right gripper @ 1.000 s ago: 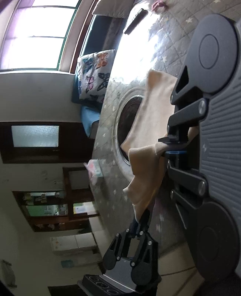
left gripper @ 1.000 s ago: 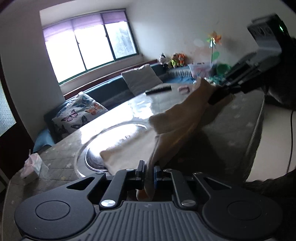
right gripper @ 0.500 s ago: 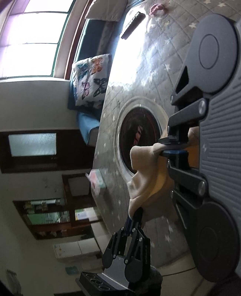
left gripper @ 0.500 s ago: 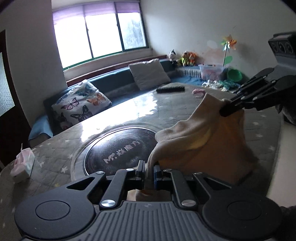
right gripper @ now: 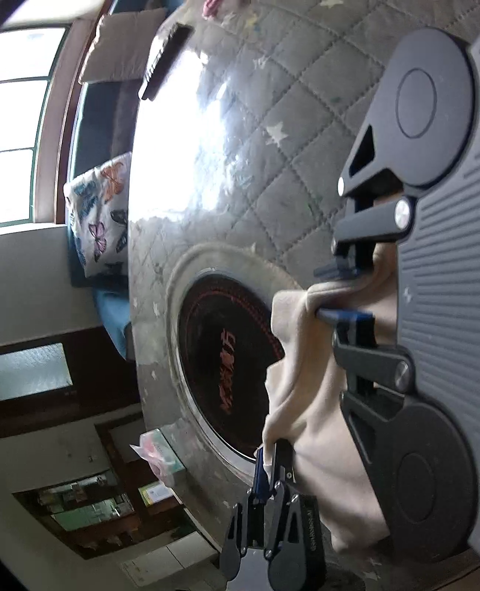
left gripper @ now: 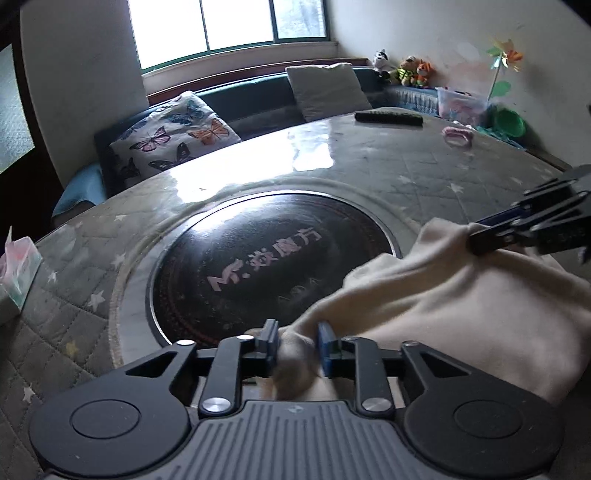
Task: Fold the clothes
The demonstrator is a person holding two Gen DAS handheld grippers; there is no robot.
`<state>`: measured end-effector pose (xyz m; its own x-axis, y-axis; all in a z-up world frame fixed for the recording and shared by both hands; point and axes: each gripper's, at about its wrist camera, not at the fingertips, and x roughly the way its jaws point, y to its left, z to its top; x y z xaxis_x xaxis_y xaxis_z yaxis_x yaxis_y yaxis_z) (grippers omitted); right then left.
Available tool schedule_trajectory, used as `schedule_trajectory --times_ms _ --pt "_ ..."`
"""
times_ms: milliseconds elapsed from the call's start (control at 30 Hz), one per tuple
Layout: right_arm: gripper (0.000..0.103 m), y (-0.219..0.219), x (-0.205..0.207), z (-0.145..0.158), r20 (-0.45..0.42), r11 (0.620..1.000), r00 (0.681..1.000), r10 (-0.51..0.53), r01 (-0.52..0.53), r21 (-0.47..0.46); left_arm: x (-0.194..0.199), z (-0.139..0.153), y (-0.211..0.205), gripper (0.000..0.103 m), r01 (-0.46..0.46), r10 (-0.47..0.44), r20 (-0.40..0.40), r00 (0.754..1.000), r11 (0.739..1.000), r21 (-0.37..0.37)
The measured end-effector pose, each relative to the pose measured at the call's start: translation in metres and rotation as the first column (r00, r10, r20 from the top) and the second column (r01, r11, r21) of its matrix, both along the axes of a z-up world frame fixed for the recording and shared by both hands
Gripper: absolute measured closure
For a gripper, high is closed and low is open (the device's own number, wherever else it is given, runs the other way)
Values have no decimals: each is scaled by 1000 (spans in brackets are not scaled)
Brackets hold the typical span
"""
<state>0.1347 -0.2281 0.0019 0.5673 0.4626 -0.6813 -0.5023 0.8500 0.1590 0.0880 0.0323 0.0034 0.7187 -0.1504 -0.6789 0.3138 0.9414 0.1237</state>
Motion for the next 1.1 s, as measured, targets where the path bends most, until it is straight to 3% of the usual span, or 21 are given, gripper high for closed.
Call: schedule_trajectory --times_ms 267,567,633,667,833,1000,1100 --pt "79 -40 -22 22 27 994 994 -108 107 37 7 16 12 68 -75 77 41 996 996 -41" --pt "81 -53 -35 -2 -47 986 987 -156 159 55 -11 25 -34 68 90 -88 28 996 992 -88" --pt "93 -52 -35 -6 -51 983 984 -168 171 64 -9 19 -45 68 109 -108 14 994 991 -82" --pt "98 -50 -37 -5 -36 983 984 -174 176 58 -8 15 -48 68 113 -112 7 994 991 -78" --pt "99 -42 -48 15 115 985 979 -166 169 -22 -5 -1 -51 67 109 -111 -17 994 992 -67" --pt "97 -45 -32 -6 52 983 983 -177 179 -38 -7 -2 -51 65 98 -98 -10 995 993 -65" --pt "95 -50 -34 1 62 982 980 -188 189 -10 -13 4 -54 68 107 -107 13 994 993 -57"
